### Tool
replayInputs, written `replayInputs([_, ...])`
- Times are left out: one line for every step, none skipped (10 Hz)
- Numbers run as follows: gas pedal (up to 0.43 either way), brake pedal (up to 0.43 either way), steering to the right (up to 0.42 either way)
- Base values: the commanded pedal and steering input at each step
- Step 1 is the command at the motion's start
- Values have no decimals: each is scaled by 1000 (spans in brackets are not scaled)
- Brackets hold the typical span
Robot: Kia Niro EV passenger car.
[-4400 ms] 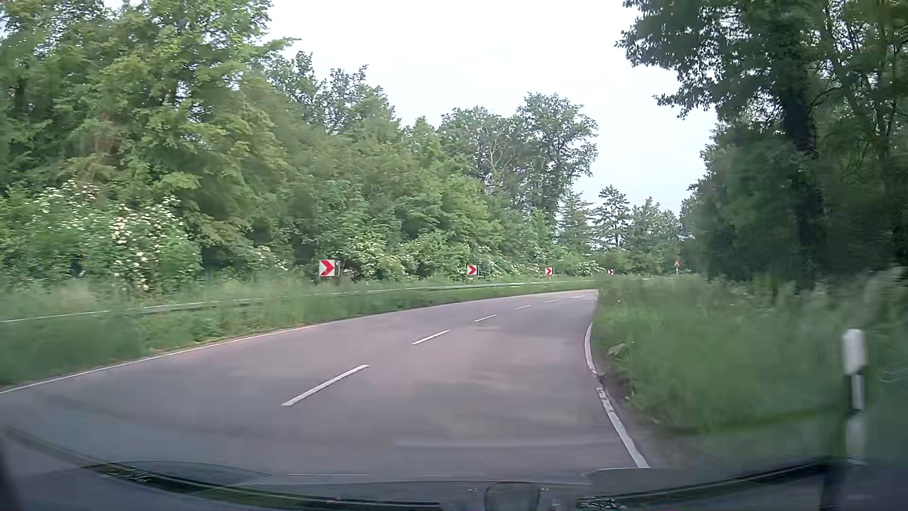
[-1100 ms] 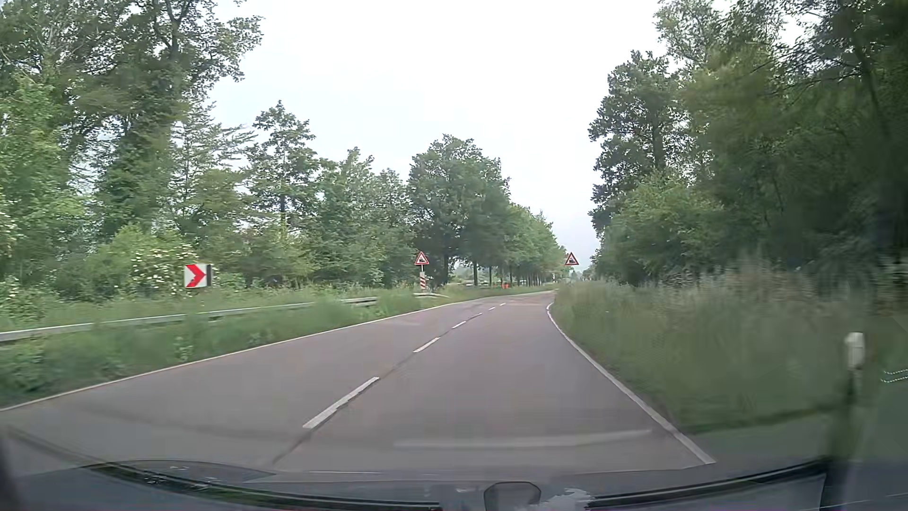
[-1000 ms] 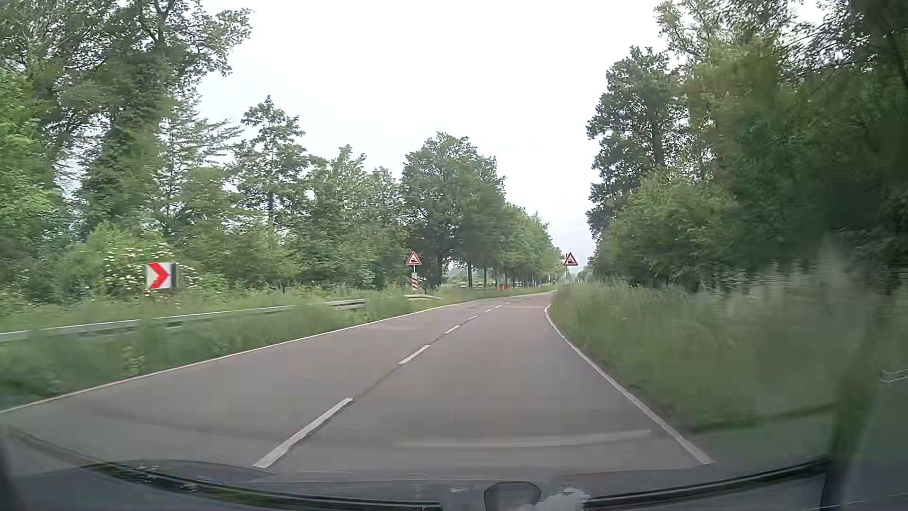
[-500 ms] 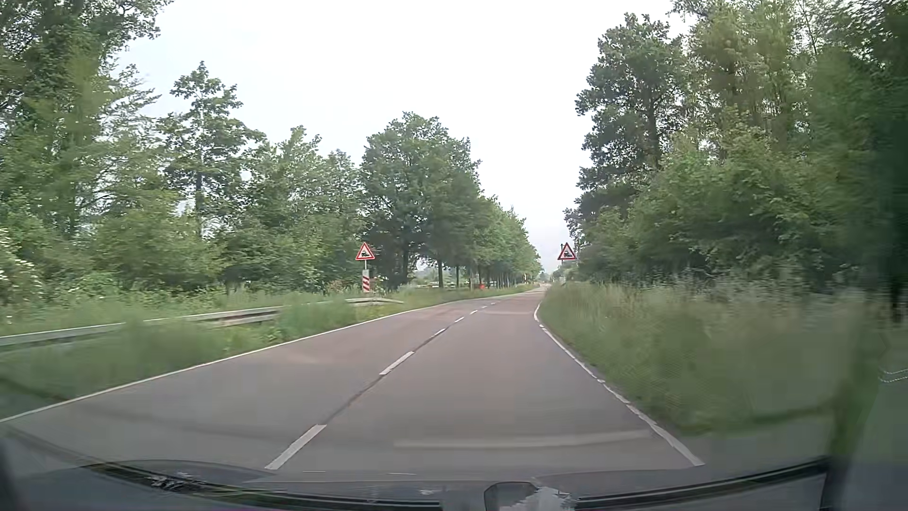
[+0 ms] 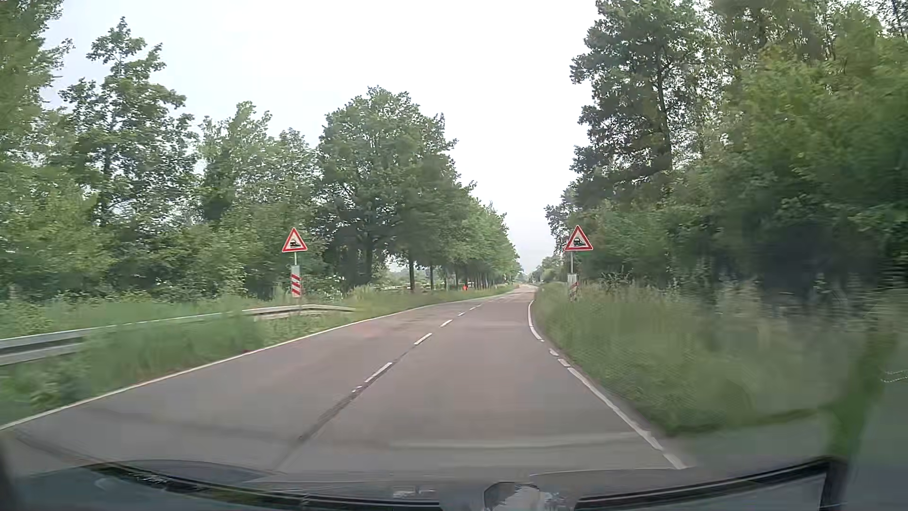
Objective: Follow the waypoints while adhering to traffic rules and regulations
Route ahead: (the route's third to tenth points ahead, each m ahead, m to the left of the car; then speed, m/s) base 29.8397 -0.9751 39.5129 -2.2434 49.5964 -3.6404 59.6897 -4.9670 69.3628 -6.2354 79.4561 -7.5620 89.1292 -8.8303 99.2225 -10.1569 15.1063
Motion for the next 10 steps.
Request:
replayInputs([138,0,17])
replayInputs([138,0,17])
replayInputs([130,0,17])
replayInputs([130,0,17])
replayInputs([130,0,17])
replayInputs([118,0,17])
replayInputs([118,0,17])
replayInputs([118,0,17])
replayInputs([118,0,17])
replayInputs([118,0,16])
